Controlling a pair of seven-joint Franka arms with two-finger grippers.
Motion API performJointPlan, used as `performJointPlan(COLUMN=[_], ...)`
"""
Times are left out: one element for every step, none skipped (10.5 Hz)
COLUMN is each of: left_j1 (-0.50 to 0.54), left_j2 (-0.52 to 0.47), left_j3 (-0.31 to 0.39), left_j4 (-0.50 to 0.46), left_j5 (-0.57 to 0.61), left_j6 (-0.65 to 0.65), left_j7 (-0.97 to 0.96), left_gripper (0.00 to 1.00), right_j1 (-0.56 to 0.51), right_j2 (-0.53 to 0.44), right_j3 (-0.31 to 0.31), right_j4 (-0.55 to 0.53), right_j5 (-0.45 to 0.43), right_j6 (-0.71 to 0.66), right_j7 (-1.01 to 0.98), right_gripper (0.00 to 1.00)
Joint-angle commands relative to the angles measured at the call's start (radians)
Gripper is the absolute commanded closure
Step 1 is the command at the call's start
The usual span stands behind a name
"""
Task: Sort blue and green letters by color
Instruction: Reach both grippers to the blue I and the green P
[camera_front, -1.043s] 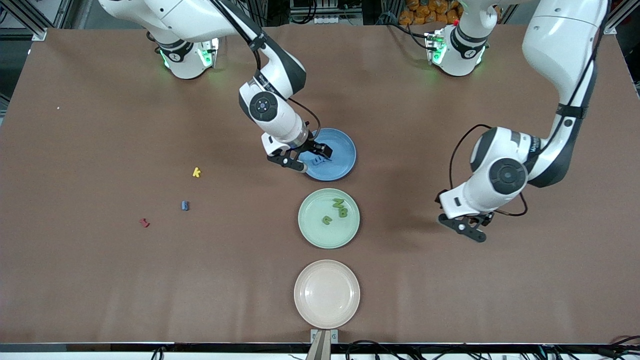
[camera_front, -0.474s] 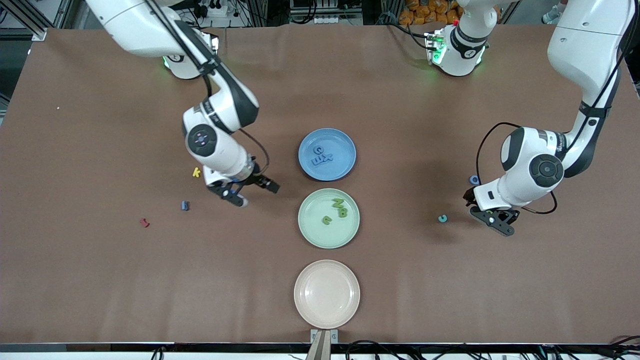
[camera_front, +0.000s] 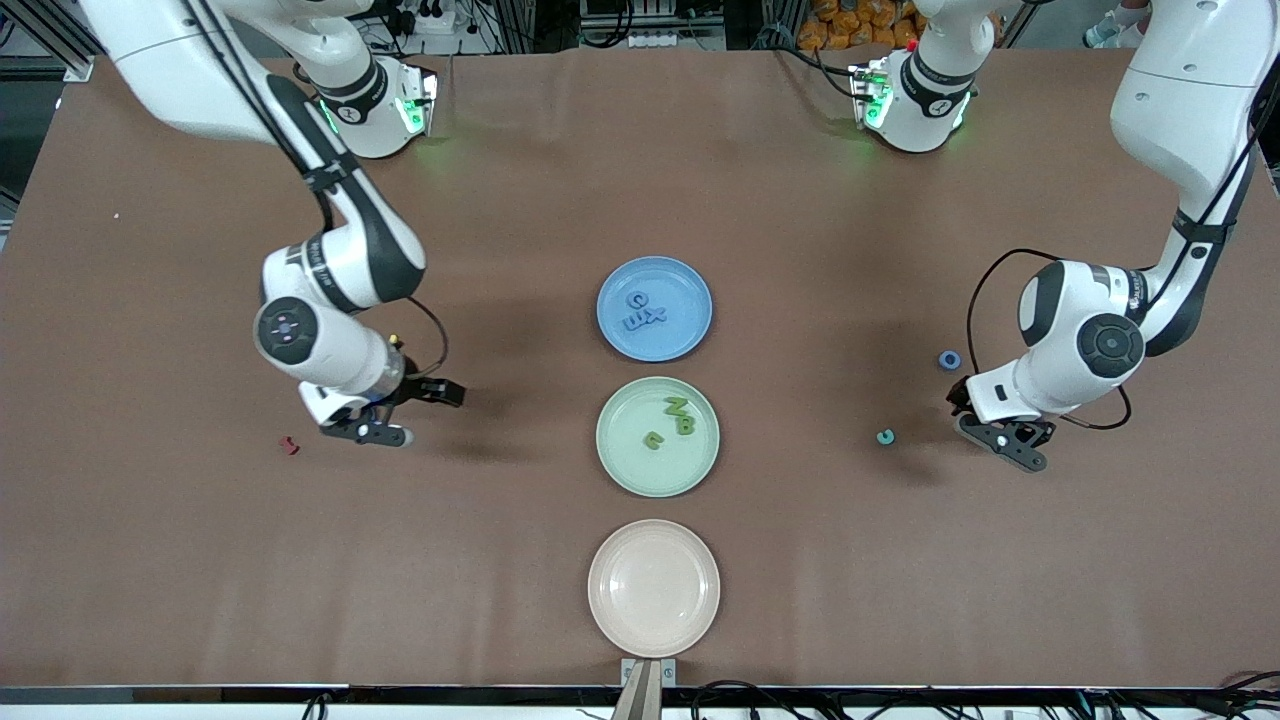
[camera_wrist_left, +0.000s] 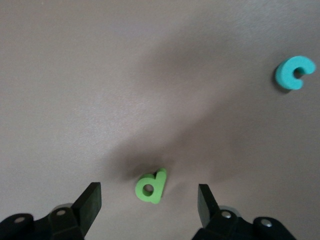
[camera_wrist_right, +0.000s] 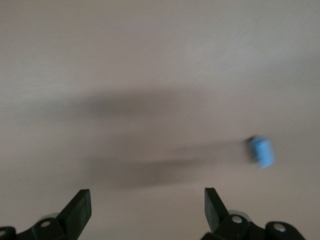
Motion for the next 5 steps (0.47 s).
performJointPlan(left_j1=[0.031,0.033,0.033,0.033,0.033], left_j2=[0.027,0.028,0.035,0.041,0.047], left_j3=[-0.010,-0.011,-0.011,-0.011,-0.010], left_j4=[-0.007,-0.007,-0.004,-0.001,-0.003], left_j5=[0.026,0.026,0.026,0.026,0.026], left_j6=[0.040,0.040,0.042,0.045,0.051], left_j7=[0.014,0.014,0.014,0.014,0.014], left_gripper=[0.18,0.21,0.21,0.24,0.35], right_j1=[-0.069,-0.100,-0.118,-0.120,-0.122], right_j2=[-0.025,-0.025,-0.020,-0.014,-0.010], right_j3=[-0.038,-0.041,-0.055,-0.067,-0.076], right_j4=[-0.023,-0.028,-0.030,-0.037,-0.049], right_j5=[-0.038,-0.047,-0.053,-0.055,-0.055], right_j6=[-0.016,-0.016,-0.016,-0.007,0.002], right_j7=[-0.282,-0.322,-0.366,-0.371,-0.370], right_gripper=[0.00,0.00,0.00,0.00,0.00])
